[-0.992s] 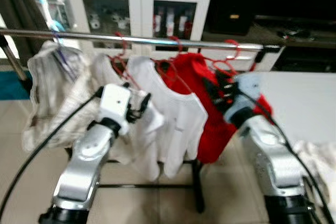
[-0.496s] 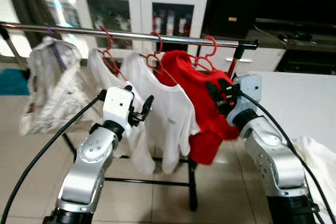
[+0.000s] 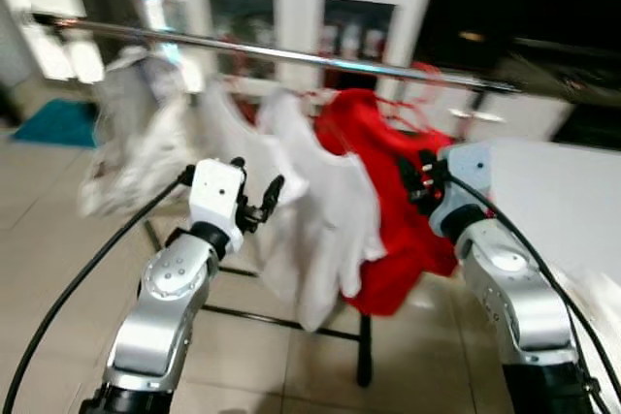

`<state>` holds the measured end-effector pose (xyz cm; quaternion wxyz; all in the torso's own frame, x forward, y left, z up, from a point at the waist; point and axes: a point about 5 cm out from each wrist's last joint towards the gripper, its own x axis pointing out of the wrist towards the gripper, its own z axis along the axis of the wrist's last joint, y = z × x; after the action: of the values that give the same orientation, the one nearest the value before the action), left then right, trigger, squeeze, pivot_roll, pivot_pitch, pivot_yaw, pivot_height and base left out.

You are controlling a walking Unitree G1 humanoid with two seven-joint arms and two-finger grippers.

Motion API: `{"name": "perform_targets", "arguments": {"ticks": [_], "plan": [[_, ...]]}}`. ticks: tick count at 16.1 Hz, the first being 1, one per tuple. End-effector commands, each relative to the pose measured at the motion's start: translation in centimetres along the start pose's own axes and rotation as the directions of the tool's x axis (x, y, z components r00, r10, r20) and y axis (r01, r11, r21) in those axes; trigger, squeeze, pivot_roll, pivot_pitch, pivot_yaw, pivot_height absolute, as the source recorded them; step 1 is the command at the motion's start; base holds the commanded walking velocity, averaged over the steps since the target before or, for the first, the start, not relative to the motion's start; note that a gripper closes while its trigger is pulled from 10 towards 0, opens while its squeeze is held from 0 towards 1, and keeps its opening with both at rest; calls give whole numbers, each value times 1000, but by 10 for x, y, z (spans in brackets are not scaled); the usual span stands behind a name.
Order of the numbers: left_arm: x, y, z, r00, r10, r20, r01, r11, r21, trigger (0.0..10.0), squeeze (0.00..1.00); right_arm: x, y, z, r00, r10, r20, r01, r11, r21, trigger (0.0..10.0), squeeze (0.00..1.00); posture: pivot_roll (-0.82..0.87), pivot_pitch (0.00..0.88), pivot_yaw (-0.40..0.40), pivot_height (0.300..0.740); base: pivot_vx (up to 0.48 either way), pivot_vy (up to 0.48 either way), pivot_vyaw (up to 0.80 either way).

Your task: Hang hanger

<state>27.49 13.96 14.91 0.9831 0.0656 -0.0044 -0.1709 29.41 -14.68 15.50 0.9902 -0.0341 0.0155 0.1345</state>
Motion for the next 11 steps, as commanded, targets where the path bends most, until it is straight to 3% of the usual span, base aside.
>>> {"name": "perform_targets", "arguments": {"ticks": [1, 3, 8, 11], "plan": [[2, 0, 2, 1000, -5, -1, 5, 1000, 2, 10000, 0, 1, -6, 2, 1000, -28, 3, 28, 1000, -8, 10000, 0, -86, 0, -50, 740, 315, 0, 0], [3, 0, 2, 1000, -12, 0, 12, 1000, 4, 10000, 0, 1, -12, 4, 998, -63, 18, 63, 998, 33, 10000, 0, -88, 0, -49, 740, 317, 0, 0], [4, -2, 3, 1000, -31, 1, 31, 999, 19, 10000, 0, 4, -17, 9, 998, -61, 35, 60, 998, 21, 10000, 0, -83, 0, -56, 740, 310, 0, 0], [1, -9, 7, 989, -144, 25, 142, 988, 54, 10000, 0, 2, -37, 20, 998, -11, 56, 13, 1000, -26, 10000, 35, -83, 0, -58, 740, 0, 0, 0]]}}
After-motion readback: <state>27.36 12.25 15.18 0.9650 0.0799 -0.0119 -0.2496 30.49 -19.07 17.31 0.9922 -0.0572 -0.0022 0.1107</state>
